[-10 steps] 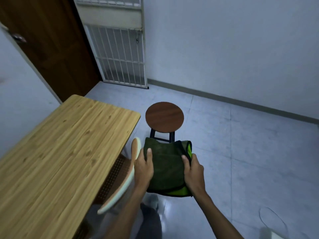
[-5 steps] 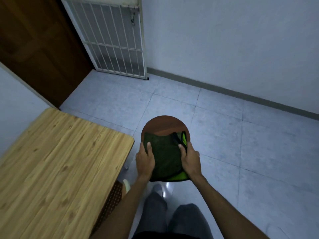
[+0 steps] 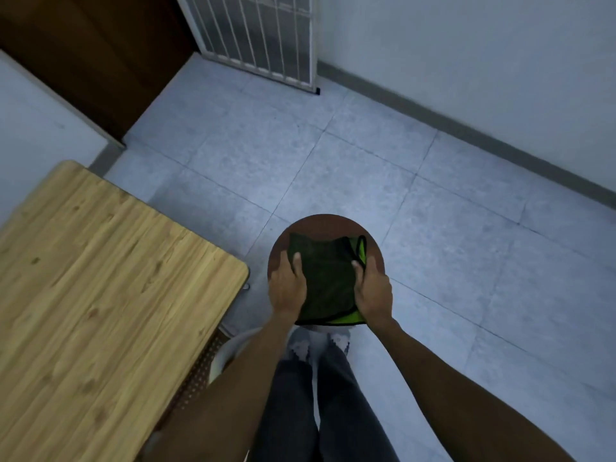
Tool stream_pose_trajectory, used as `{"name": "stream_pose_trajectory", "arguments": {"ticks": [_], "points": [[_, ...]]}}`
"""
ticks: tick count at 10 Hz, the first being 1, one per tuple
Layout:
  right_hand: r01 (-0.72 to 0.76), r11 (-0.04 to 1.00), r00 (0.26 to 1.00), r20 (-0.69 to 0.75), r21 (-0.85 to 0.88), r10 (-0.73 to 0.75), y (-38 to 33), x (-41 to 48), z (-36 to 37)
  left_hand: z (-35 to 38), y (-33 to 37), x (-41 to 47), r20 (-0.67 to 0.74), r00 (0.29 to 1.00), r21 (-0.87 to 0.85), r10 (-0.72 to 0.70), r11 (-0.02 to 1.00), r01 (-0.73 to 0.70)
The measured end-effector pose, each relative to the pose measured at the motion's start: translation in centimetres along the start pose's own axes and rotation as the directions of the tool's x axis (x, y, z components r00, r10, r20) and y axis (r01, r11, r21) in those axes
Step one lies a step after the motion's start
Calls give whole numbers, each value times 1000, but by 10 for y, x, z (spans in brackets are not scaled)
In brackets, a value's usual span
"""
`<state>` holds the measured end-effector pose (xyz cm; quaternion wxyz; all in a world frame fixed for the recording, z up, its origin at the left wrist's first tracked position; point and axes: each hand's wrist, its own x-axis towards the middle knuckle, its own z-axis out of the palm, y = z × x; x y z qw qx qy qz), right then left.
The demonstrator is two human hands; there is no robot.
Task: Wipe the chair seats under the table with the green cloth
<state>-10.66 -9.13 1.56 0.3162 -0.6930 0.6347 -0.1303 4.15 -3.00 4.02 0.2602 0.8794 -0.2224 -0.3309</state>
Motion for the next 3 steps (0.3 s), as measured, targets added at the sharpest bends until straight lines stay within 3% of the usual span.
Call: {"name": "stream_pose_trajectory", "arguments": {"ticks": [1,3], "points": [[10,999,995,103,53,-15,17,19,15,2,-1,13,55,998,-11,-26,1000,26],[62,994,951,308,-85,-33,17,38,8,-2,-37,35,256,962,-82,-94,990,118]]}}
